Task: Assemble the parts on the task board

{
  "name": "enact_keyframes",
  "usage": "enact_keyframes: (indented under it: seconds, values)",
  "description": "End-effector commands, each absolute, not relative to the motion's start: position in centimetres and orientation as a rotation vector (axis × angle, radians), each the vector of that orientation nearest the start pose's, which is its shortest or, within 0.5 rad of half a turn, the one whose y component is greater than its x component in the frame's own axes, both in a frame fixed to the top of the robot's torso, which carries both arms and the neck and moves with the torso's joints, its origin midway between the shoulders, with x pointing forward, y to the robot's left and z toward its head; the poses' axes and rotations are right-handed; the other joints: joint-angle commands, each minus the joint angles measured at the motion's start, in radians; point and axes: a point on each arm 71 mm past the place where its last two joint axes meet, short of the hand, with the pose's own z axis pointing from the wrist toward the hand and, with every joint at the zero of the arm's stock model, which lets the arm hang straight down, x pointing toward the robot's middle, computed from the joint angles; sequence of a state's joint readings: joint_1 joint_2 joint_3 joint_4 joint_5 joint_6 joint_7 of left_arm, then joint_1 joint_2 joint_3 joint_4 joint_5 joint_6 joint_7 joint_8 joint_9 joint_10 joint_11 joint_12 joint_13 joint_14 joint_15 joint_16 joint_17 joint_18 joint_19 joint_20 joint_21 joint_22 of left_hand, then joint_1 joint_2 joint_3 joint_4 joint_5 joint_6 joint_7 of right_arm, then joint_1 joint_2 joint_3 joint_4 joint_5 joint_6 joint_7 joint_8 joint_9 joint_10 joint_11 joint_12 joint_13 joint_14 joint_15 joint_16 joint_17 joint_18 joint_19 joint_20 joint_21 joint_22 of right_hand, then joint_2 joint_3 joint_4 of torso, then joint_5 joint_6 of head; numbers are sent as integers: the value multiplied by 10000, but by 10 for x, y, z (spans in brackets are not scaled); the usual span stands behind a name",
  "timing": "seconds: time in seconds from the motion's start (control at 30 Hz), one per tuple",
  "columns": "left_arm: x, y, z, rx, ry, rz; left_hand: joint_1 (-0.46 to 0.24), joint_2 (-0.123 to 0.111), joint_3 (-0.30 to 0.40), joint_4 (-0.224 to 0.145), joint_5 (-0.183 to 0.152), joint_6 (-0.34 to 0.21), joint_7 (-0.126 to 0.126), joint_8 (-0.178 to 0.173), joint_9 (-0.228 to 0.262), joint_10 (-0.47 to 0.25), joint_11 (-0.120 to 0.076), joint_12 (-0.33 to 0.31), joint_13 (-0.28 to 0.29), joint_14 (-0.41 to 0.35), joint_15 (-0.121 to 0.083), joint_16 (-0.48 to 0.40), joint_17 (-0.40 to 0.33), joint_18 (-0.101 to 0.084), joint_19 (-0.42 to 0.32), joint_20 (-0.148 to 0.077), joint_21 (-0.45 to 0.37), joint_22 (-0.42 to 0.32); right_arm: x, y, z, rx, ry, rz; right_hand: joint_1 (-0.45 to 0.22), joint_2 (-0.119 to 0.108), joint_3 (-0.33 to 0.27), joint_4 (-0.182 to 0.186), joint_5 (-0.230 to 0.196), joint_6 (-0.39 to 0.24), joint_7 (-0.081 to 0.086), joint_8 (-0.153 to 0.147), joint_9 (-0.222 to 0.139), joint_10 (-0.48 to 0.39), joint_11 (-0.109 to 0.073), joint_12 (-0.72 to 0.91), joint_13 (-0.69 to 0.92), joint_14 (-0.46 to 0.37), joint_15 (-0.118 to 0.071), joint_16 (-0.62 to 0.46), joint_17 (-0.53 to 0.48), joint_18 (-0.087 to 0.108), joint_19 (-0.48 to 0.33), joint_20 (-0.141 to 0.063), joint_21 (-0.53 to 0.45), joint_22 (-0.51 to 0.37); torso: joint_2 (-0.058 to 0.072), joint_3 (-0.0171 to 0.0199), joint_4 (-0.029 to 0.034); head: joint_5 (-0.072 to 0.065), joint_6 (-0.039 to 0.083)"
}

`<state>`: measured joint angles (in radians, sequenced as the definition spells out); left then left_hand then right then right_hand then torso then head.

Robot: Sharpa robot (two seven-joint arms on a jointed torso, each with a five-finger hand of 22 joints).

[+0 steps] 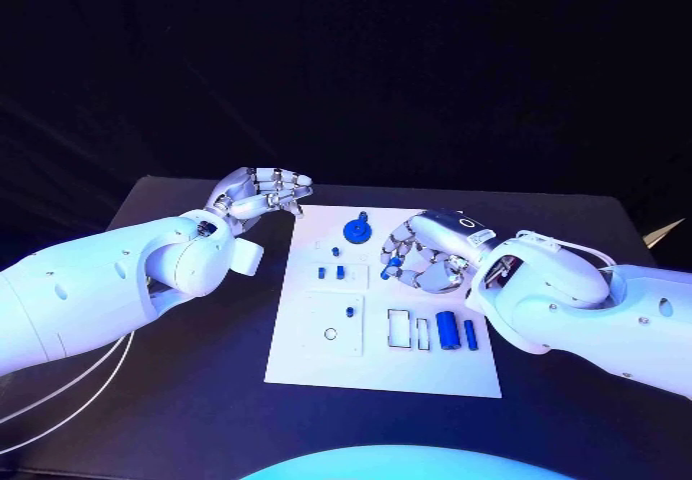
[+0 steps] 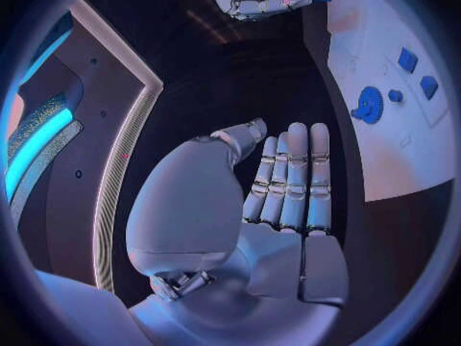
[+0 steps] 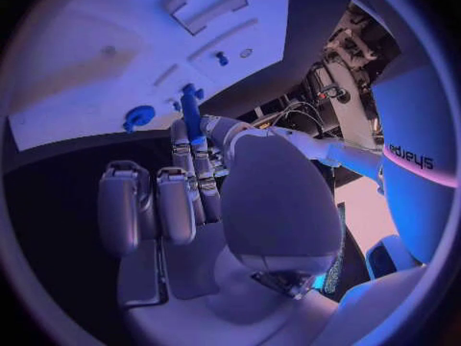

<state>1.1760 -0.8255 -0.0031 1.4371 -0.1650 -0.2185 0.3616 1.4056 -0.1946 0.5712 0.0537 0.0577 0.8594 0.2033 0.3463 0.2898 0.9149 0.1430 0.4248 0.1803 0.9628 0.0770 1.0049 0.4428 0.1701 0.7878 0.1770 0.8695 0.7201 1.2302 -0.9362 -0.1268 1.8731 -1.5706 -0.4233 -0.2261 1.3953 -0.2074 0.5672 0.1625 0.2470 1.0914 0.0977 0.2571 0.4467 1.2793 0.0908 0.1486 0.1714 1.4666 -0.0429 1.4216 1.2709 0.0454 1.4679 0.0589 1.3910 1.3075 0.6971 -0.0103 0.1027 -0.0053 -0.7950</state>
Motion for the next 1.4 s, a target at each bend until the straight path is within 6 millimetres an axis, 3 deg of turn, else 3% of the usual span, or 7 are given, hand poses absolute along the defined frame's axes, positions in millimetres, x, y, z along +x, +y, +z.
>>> enact_keyframes:
  seconds: [0.03,0.27,0.53,1.0,1.4]
  values:
    - [503,217,-181,-9529,14858,-15474,48,74,-30,-24,20,-73,-21,55,15,-49,-4,41,-4,-74,-28,-50,-13,123,-35,1,-40,-15,395,-133,-166,-2928,15533,8455,75,180,675,-746,62,45,30,46,3,702,-637,-18,17,498,-59,34,4,-117,671,-82,-1,1951,0,-7,-14,103,-15]
    - [505,213,-182,-9527,14862,-15515,57,72,-31,-33,20,-77,-21,60,15,-55,-3,44,-4,-76,-28,-53,-15,123,-34,1,-42,-15,384,-98,-188,-3468,15738,9263,57,188,720,-786,63,25,43,53,22,698,-629,-34,30,493,-55,25,-19,-112,666,-82,-23,1946,5,-22,-2,234,-24]
    - [506,209,-182,-9512,14895,-15579,57,72,-31,-33,20,-77,-21,60,15,-55,-3,44,-4,-76,-28,-53,-15,123,-34,1,-42,-15,376,-80,-212,-3739,16144,9596,50,189,734,-800,62,16,48,55,29,694,-625,-41,35,491,-53,22,-26,-108,661,-82,-48,1938,18,-20,-6,456,-102]
    - [506,204,-182,-9482,14956,-15679,61,73,-33,-36,19,-80,-22,64,15,-57,-3,49,-4,-77,-28,-54,-16,123,-33,1,-44,-15,376,-71,-234,-3990,16594,9425,30,189,759,-828,59,1,59,60,43,689,-617,-53,45,489,-48,20,-30,-108,660,-80,-47,1940,34,3,-7,623,-214]
    - [506,204,-182,-9480,14968,-15690,60,77,-37,-36,19,-83,-22,73,16,-59,-3,56,-3,-79,-27,-57,-18,122,-32,1,-47,-15,377,-69,-241,-4260,16833,9167,16,189,770,-841,57,-5,64,64,51,690,-614,-58,51,488,-44,21,-30,-113,664,-78,-24,1950,27,-1,-13,681,-272]
